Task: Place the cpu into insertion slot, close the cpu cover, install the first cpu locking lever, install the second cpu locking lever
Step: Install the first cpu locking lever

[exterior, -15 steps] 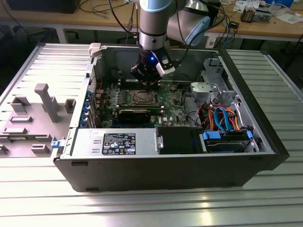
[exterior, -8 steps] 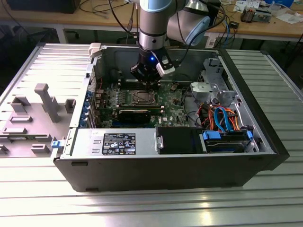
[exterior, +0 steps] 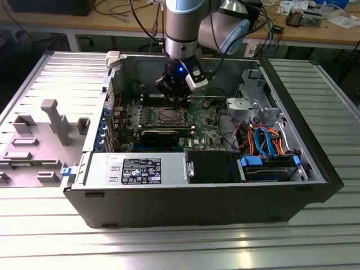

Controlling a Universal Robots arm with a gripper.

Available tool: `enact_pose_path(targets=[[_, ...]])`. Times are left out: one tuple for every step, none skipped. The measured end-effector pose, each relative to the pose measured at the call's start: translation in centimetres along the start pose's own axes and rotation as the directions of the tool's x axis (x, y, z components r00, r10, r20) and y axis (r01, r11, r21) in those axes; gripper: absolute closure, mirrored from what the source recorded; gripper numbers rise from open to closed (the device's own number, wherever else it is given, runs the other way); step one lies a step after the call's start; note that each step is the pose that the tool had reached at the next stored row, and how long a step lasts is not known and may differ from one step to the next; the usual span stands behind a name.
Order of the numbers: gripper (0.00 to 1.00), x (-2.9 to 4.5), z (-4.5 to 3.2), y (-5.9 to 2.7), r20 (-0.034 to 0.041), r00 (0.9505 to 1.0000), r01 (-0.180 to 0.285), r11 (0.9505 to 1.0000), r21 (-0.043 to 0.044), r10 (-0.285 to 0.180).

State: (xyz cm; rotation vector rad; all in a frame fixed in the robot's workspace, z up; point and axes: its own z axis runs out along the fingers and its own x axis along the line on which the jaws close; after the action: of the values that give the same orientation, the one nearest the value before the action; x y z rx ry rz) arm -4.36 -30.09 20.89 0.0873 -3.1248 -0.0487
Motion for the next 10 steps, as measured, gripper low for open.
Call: enact_pose_path(targets=[[0.89, 0.0, 0.0, 0.0, 0.0001, 1.0, 0.0, 1.0, 0.0, 0.0], [0.89, -0.01, 0.0, 0.0, 0.0, 1.0, 0.0, 1.0, 0.0015, 0.0], [0.89, -0.02, 0.01, 0.0, -0.0003, 1.0, 0.0, 1.0, 0.0044, 0.0], [0.89, -0.03, 0.04, -0.01, -0.0003, 1.0, 0.0, 1.0, 0.0069, 0.0], [0.89, -0.04, 0.09, -0.01, -0.0005, 1.0, 0.0, 1.0, 0.01, 0.0], [0.89, -0.05, 0.17, -0.02, -0.0009, 1.0, 0.0, 0.9999, 0.0148, 0.0], [0.89, -0.07, 0.31, -0.03, -0.0014, 1.0, 0.0, 0.9998, 0.0207, 0.0], [0.89, -0.08, 0.4, -0.02, -0.0015, 1.0, 0.0, 0.9997, 0.023, 0.0], [0.89, -0.09, 0.48, -0.03, -0.0016, 1.0, 0.0, 0.9997, 0.0254, 0.0], [0.89, -0.11, 0.59, -0.03, -0.0018, 1.0, 0.0, 0.9996, 0.0281, 0.0]])
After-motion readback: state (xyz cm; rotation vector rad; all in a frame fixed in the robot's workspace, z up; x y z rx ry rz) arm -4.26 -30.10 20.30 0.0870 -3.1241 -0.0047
